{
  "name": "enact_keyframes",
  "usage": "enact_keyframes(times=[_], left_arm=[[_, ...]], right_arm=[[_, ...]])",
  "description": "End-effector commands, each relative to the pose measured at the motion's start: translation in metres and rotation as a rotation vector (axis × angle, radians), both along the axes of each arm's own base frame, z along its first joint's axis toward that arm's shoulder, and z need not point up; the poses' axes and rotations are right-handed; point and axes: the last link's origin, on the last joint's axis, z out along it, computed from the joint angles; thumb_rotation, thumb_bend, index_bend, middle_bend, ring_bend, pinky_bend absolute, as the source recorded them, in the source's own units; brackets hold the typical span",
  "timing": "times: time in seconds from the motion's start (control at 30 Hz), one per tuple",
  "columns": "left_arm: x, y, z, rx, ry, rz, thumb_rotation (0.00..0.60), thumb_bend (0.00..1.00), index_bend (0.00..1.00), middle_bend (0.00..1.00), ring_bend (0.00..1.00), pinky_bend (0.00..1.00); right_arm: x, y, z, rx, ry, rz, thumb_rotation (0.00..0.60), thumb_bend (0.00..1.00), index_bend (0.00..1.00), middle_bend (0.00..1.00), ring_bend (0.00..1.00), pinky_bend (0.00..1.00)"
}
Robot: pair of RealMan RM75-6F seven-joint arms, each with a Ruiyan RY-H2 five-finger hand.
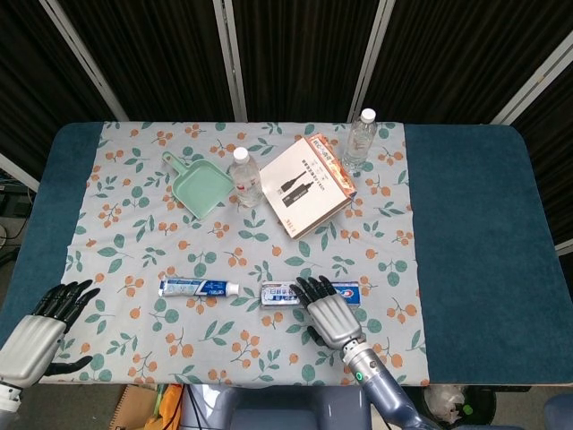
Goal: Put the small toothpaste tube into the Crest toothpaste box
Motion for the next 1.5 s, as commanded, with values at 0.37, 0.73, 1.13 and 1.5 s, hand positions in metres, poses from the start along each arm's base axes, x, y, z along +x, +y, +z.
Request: enact_keyframes(times=[0.37, 0.73, 1.13, 1.5], left_arm=[[0.0, 0.002, 0.002, -0.015, -0.012, 0.011, 0.6, 0.0, 0.0, 0.0, 0.0, 0.0], [0.001, 0.002, 0.001, -0.028, -0.012, 0.013, 0.6, 0.0, 0.0, 0.0, 0.0, 0.0], [0.001, 0.002, 0.001, -0.035, -0.009, 0.012, 0.6, 0.0, 0.0, 0.0, 0.0, 0.0], [0.013, 0.025, 0.0, -0.054, 0.005, -0.005, 0.6, 0.04, 0.03, 0.01, 0.0, 0.1]], right_arm=[[0.003, -0.024, -0.015, -0.057, 0.06, -0.007, 0.6, 0.41, 0.07, 0.17, 0.09, 0.08], [-0.007, -0.03, -0.017, -0.067, 0.104, -0.048, 0.6, 0.41, 0.25, 0.37, 0.31, 0.21], [-0.003, -0.016, -0.011, -0.037, 0.054, -0.047, 0.6, 0.41, 0.34, 0.45, 0.41, 0.44], [0.009, -0.015, 0.022, -0.08, -0.074, -0.033, 0.6, 0.41, 0.34, 0.45, 0.41, 0.44]])
